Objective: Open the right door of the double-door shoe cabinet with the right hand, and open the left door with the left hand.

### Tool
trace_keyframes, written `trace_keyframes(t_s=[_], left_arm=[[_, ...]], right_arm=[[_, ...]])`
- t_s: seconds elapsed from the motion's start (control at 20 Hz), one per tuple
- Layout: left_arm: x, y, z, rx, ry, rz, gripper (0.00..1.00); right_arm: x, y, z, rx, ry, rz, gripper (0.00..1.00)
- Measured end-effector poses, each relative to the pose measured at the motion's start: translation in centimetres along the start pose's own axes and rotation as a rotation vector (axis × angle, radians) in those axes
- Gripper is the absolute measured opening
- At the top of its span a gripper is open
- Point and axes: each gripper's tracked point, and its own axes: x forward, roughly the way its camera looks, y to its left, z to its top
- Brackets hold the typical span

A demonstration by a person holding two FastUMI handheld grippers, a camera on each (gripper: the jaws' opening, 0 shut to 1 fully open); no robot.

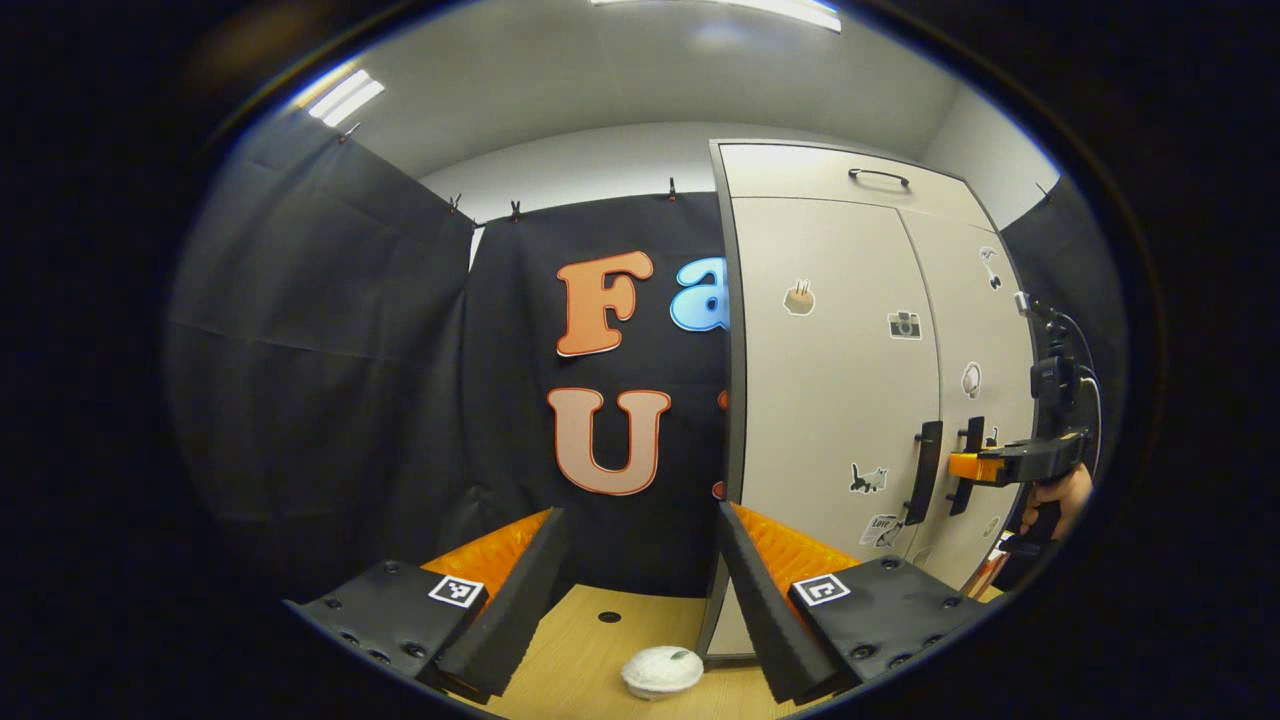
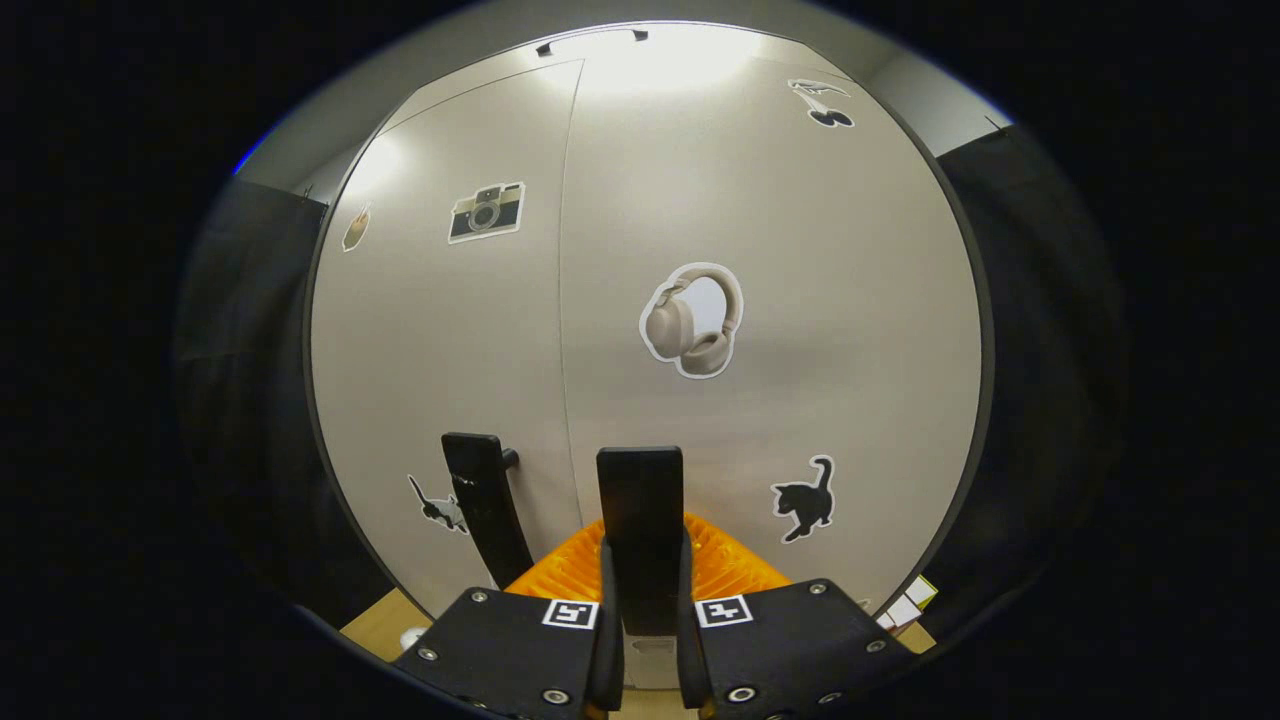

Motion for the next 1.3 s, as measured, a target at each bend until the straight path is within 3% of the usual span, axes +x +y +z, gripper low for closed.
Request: trace_keyframes(t_s=[0.55,0.6,0.65,0.75,0.9,1.3], left_arm=[[-2.2,-3.9,-0.7,-0.009,0.051,-0.05,0.96],[-2.5,-4.6,-0.6,-0.008,0.051,-0.061,0.96],[-2.7,-5.2,-0.5,-0.005,0.051,-0.069,0.96],[-3.2,-6.4,-0.4,0.001,0.055,-0.085,0.96],[-3.8,-8.5,-0.1,0.008,0.058,-0.114,0.96],[-5.5,-13.0,0.4,0.019,0.054,-0.173,0.96]], right_arm=[[-5.1,-1.0,-0.5,0.025,0.025,0.072,0.21],[-5.6,-1.1,-0.6,0.023,0.025,0.075,0.26],[-6.0,-1.3,-0.6,0.02,0.025,0.079,0.21],[-6.9,-1.7,-0.7,0.018,0.028,0.093,0.25],[-8.5,-2.5,-0.8,0.027,0.029,0.112,0.19],[-11.9,-5.4,-0.9,0.038,0.029,0.105,0.19]])
